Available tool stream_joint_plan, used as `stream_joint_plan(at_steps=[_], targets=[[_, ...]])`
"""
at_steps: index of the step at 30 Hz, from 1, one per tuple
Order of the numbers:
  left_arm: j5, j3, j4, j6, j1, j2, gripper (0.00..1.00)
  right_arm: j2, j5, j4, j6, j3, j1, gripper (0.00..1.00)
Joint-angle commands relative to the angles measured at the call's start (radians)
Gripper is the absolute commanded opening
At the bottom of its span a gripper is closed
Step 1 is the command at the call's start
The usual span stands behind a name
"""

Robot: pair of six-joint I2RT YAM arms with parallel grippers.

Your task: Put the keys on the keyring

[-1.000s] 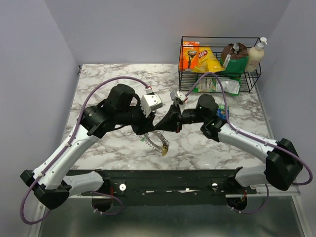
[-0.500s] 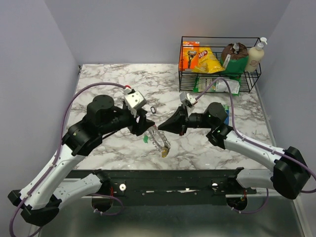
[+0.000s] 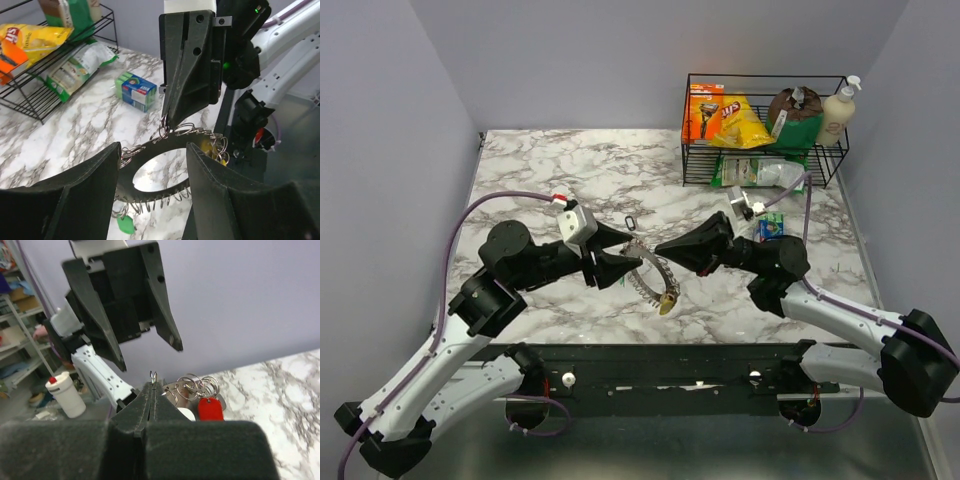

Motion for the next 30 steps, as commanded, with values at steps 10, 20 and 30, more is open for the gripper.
stream_joint_plan(at_steps=[10,20,30], targets=[[0.320,-0.033,0.249,-0.076,0.004,0.049,0.52,0.119,-0.002,0.573,0.297,0.012,-0.001,0.01],[0.206,-0.007,0.144,-0.010,0.004,0.003,0.42,0.102,-0.050,0.569,0.280,0.021,-0.001,0.01],[0.122,0.004,0.046,0.015,0.008,-0.035,0.35,0.092,-0.067,0.555,0.272,0.024,-0.001,0.01]])
